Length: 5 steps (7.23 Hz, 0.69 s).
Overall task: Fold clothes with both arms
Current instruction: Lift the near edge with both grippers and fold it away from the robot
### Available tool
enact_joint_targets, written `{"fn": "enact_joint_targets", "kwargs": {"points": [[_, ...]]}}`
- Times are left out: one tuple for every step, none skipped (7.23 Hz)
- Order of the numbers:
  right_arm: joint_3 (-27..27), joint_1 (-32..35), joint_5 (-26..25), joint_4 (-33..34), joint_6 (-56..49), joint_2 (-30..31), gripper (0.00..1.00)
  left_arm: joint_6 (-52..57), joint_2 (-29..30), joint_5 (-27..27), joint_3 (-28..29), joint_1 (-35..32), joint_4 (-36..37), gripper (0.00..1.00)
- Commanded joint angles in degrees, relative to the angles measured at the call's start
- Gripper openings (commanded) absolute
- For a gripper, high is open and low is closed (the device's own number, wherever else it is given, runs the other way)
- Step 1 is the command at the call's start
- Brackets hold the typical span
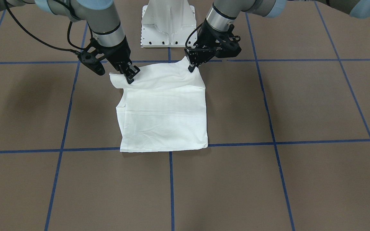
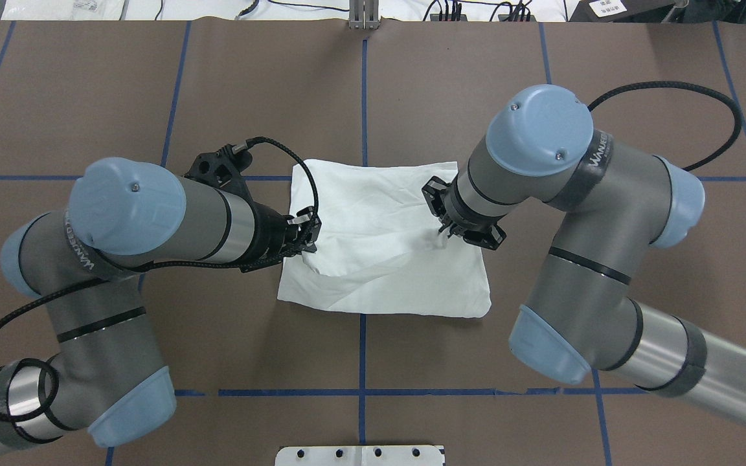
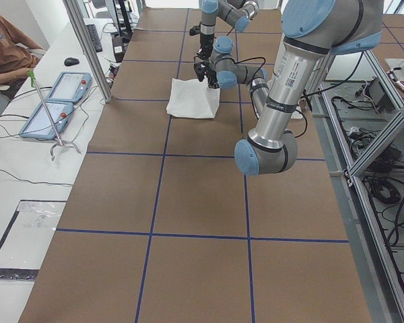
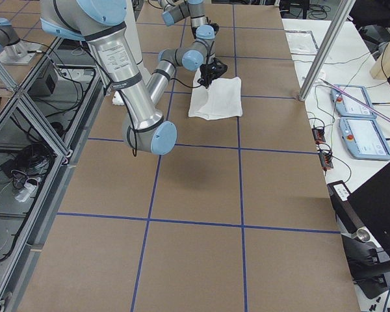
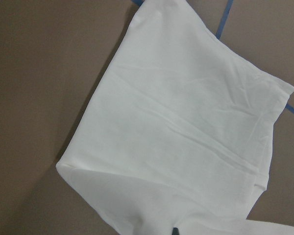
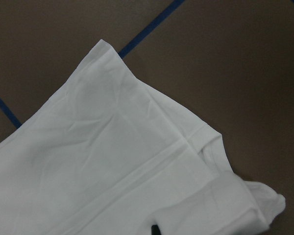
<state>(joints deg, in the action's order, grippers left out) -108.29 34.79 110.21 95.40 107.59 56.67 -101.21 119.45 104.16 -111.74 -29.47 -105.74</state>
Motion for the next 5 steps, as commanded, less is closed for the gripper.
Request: {"fn": "enact_joint_targets", "kwargs": {"points": [[9.4, 2.1, -0.1, -5.8, -0.6, -3.4, 0.00, 0.6, 0.8, 0.0, 6.1, -2.8, -5.1, 0.00], [11.5, 2.5, -0.1, -6.1, -0.6, -4.8, 0.00, 0.5, 1.0, 0.0, 9.8, -3.7, -9.1, 0.00], [12.0, 2.6, -0.1, -6.0, -0.6, -5.2, 0.00, 0.3, 1.3, 0.0, 12.1, -5.0, -11.9, 0.00], [12.7, 2.6, -0.1, -6.1, -0.5, -5.5, 0.00, 0.2, 2.0, 0.0, 14.3, -5.7, -12.5, 0.00], [13.9, 2.5, 0.0, -6.1, -0.5, -5.8, 0.00, 0.0, 3.0, 0.0, 16.5, -6.6, -13.1, 0.00]]}}
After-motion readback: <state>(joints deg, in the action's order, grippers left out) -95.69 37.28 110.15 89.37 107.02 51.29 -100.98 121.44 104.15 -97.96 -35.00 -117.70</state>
